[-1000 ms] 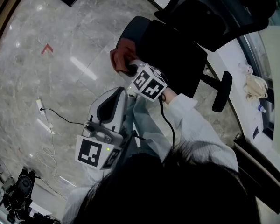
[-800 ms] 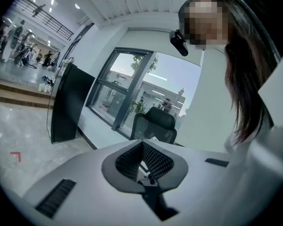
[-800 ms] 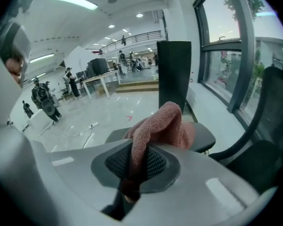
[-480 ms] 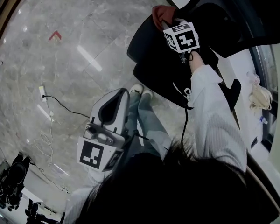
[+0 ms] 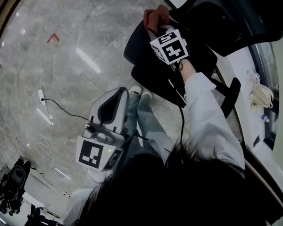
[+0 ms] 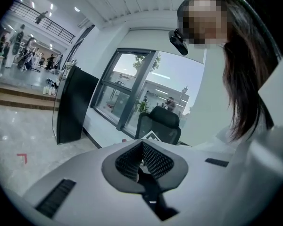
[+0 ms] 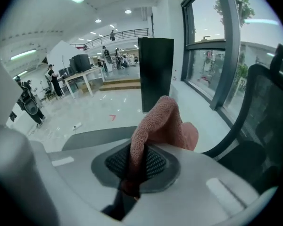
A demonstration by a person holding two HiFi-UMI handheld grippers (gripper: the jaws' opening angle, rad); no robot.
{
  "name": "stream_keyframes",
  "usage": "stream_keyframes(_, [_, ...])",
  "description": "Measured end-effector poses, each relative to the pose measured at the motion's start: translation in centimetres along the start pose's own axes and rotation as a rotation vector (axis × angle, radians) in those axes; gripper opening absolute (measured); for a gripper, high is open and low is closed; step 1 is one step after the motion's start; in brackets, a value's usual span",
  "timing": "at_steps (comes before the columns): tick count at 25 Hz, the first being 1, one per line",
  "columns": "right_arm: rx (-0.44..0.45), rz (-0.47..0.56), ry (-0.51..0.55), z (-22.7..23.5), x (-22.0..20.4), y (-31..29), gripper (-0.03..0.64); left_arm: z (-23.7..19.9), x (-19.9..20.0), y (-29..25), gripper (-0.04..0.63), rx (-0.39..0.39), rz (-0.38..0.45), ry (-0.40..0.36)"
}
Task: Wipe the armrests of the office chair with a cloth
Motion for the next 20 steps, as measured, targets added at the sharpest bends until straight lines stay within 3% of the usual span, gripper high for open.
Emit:
stream_keyframes(7, [0.216,0.055,0.109,-10.7,-5.8,4.3,0.023,1.1,0.2,-1.2,0.003,-0.019,0.007,-0.012])
stream_keyframes(13, [0.315,0.071,0.159,-11.7,-7.2,5.0,0.023,1.4,-0.6,-1.1,0.002,-0.027,-0.019,-0.012])
stream_keyframes(20, [0.124,0.06,0.08,-0.5,-2.0,1.4,0.023,0.9,-0.9,-0.7,0.002,-0.004,-0.022,-0.005])
Point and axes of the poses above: the fingertips, and each gripper's own axes: y backward along the fingers, z to its right, x out of its top, the point moved 5 cm from there along y, backward along the fingers, and after that the axes turned 12 degrees about -y, right-handed, at the moved point
